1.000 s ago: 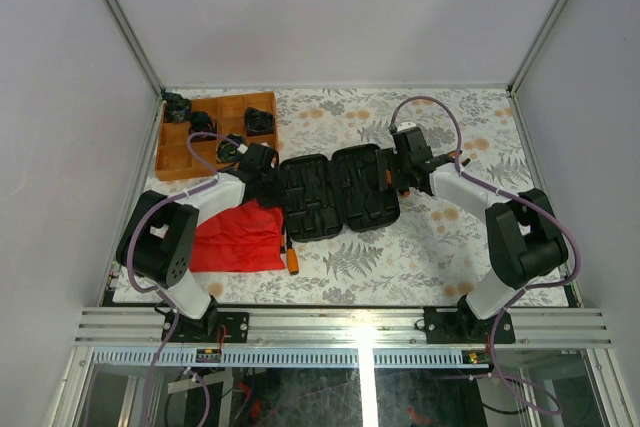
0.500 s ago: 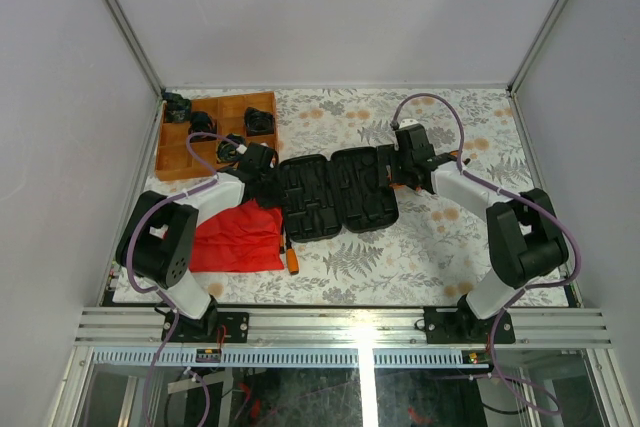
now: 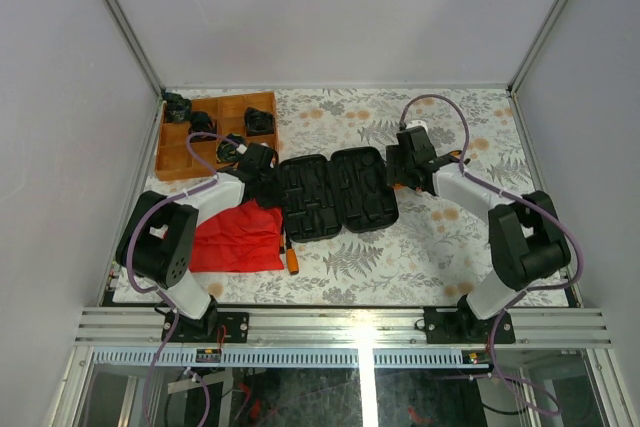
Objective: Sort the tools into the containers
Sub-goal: Open the storage box at the center of the board.
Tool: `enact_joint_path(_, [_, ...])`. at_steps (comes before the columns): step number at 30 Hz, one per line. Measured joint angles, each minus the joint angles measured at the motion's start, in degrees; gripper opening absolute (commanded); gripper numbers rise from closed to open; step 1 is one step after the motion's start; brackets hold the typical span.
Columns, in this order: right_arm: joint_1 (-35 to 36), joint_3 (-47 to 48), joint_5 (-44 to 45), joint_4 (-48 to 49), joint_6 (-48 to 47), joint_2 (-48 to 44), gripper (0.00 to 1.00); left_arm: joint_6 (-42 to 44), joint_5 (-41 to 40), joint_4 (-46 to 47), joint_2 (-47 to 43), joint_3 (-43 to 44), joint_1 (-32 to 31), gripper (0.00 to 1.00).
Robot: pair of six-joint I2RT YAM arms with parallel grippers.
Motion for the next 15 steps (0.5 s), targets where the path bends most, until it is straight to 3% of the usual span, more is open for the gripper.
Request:
enact_joint_path(7, [-0.1,-7.1,-4.3,1.5,1.3,-9.5,0.75,0.8,-0.5,-2.8,-2.1,0.0,0.0,0.36])
enact_joint_path(15, [-0.1,-11.3,-6.4,1.5,3.2,-19.0,0.81,1.7,-1.7,-7.0,-8.7,0.0,-0.4,0.44])
